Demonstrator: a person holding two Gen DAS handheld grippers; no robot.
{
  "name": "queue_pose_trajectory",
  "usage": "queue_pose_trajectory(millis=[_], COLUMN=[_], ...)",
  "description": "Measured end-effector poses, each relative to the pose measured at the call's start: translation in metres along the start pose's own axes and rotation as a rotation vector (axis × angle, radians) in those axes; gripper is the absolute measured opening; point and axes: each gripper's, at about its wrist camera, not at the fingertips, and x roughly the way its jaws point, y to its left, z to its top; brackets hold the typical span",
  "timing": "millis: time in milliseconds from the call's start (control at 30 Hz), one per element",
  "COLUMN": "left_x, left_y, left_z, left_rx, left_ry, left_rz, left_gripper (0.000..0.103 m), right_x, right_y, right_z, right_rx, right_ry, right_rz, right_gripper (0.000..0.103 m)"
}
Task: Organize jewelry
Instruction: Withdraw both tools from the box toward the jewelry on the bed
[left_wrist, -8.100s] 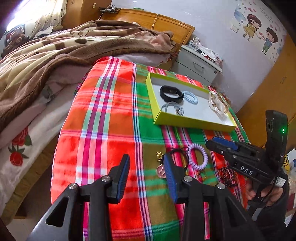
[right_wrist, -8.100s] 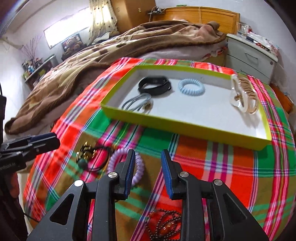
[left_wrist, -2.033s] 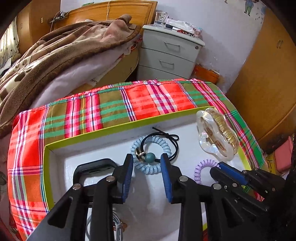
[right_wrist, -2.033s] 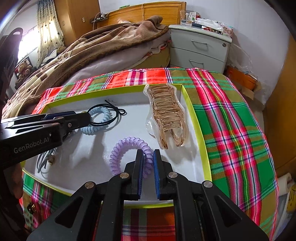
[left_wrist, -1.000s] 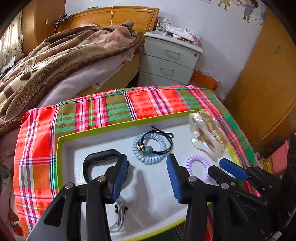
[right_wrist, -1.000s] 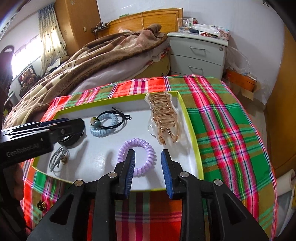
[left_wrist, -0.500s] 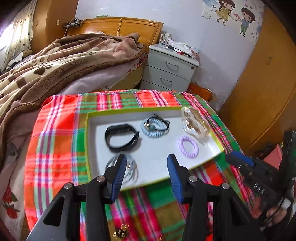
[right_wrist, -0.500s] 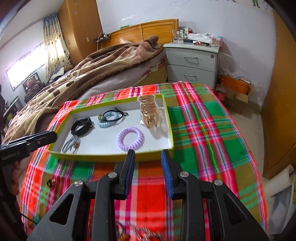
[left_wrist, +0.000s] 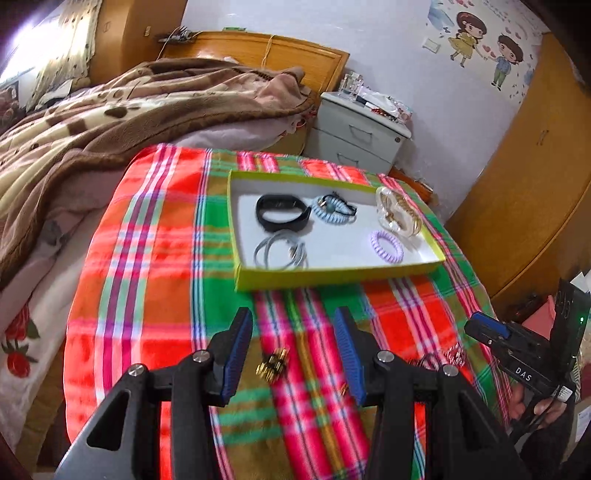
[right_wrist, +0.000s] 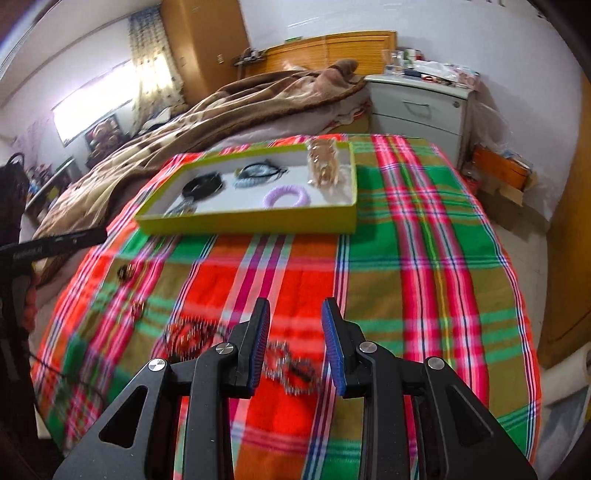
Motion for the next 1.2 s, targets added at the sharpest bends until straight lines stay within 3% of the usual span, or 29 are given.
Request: queue_pose_trajectory(millis=[100, 233, 467, 733, 1200], left_x=[-0.004, -0.013, -0.022, -0.024, -0.019], left_y=[0.009, 0.017, 0.019, 0.003, -0.018], left_z=[-0.009, -0.02, -0.035, -0.049, -0.069], left_rx=[-0.021, -0.035, -0.044, -0.016, 0.03], left_ry=[0.006, -0.001, 0.007, 0.029, 0.063], left_rz=[0.022, 0.053, 0.069, 0.039, 0.026], left_gripper=[0.048, 0.048, 0.048, 0.048, 0.048], right_x=[-0.003, -0.002, 0.006, 0.015, 0.008], right_y=[0.0, 0.002, 0.008, 0.014, 0.007], right_z=[-0.007, -0.013, -0.02, -0.026, -0.028], right_rx=[-0.024, -0.066, -0.141, -0.216, -0.169], right_ry=[0.009, 0.026, 0.068, 0.1, 0.081], right_rz=[0.014, 0.039, 0.042, 0.001, -0.04], right_gripper=[0.031, 0.047, 0.047, 0.047, 0.039])
